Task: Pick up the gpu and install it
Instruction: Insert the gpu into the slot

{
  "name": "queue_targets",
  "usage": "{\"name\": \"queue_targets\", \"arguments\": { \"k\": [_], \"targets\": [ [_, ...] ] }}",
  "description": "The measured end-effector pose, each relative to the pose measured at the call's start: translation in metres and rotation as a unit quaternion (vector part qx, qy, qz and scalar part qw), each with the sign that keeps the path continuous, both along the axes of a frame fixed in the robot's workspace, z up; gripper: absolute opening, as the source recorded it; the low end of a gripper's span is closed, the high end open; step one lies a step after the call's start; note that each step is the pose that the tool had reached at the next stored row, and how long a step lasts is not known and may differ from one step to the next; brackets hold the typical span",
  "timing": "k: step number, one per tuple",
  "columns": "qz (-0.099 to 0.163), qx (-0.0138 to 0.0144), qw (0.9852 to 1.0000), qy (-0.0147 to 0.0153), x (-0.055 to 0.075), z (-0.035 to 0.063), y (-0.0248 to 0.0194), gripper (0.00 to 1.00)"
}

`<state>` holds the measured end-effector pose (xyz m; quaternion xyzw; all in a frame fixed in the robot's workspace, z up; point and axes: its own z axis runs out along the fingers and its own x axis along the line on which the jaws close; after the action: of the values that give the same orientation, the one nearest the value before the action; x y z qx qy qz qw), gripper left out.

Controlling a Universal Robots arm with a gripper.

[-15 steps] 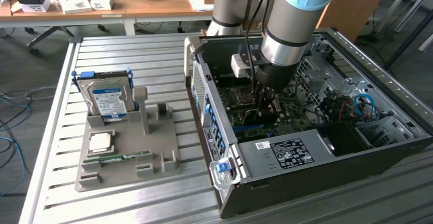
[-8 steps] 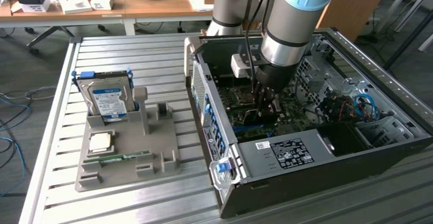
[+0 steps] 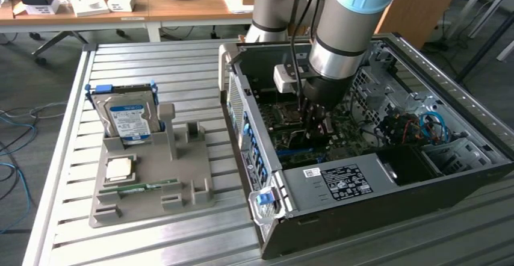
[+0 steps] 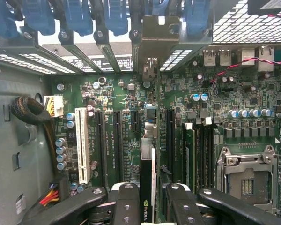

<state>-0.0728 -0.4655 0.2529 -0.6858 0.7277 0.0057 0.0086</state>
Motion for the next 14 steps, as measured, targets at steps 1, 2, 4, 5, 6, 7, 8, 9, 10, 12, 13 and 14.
{"name": "queue_targets", "arguments": {
  "k": [1,2,4,5,6,7,8,9,10,12,13,14],
  "targets": [
    [0.0,0.0,1.0,0.0,0.0,0.0,0.0,0.26],
    [0.0,0.0,1.0,0.0,0.0001,0.0,0.0,0.26],
    [0.0,0.0,1.0,0.0,0.0001,0.0,0.0,0.26],
    [0.0,0.0001,1.0,0.0,0.0001,0.0,0.0,0.26],
    [0.0,0.0001,1.0,0.0,0.0,-0.0001,0.0,0.26],
    [0.0,0.0001,1.0,0.0,0.0,-0.0001,0.0,0.26],
    [0.0,0.0,1.0,0.0,0.0,-0.0001,0.0,0.26],
    [0.0,0.0,1.0,0.0,0.0,0.0,0.0,0.26],
    [0.0,0.0,1.0,0.0,-0.0001,-0.0001,0.0001,0.26],
    [0.0,0.0,1.0,0.0,-0.0001,-0.0001,0.0001,0.26],
    [0.0,0.0,1.0,0.0,-0.0002,-0.0001,0.0001,0.26],
    [0.0,0.0001,1.0,0.0,-0.0002,-0.0003,0.0001,0.26]
  ]
}}
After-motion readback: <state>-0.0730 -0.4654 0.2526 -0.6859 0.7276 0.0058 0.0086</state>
